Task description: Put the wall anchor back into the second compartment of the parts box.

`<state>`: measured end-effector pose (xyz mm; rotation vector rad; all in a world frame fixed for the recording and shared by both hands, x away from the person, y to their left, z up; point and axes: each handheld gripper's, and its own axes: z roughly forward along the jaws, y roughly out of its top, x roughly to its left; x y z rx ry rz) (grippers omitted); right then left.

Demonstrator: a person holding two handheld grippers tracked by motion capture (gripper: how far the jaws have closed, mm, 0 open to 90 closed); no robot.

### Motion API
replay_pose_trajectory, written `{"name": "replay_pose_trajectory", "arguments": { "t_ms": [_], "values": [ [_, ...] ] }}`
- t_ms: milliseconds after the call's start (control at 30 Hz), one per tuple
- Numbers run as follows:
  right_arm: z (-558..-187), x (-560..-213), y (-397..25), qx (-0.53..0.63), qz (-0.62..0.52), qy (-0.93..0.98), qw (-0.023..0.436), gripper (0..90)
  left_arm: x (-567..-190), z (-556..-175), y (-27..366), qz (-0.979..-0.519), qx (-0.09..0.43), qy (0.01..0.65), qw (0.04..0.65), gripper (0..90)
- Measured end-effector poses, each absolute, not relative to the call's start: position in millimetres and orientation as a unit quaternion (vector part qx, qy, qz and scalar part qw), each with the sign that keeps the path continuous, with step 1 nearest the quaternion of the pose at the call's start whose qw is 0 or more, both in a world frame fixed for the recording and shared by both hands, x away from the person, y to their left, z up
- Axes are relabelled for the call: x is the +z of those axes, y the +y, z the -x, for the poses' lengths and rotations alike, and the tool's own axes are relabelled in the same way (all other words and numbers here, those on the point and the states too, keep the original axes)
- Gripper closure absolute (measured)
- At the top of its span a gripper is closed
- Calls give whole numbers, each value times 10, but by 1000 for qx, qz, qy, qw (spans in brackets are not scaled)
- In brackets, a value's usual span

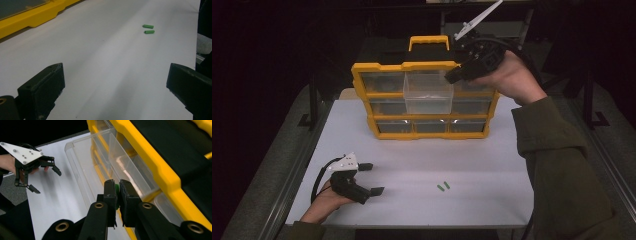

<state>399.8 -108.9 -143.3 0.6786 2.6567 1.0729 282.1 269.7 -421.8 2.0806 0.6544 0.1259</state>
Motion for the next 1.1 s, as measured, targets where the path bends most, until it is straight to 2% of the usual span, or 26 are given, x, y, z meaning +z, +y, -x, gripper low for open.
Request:
{"name": "replay_pose_trajectory", "arguments": {
  "t_ms": [467, 567, 1100],
  "values": [
    [-4187, -1611, -806, 329, -226, 913, 85, 833, -4219, -2812, 2694, -844, 53, 267, 462, 16],
    [-4205, -1615, -809, 333, -225, 912, 80, 723, -4218, -2813, 2696, -844, 53, 266, 462, 16],
    [-4052, -1389, -1223, 365, -253, 891, 90, 682, -4225, -2812, 2689, -846, 51, 264, 461, 15]
  ]
}}
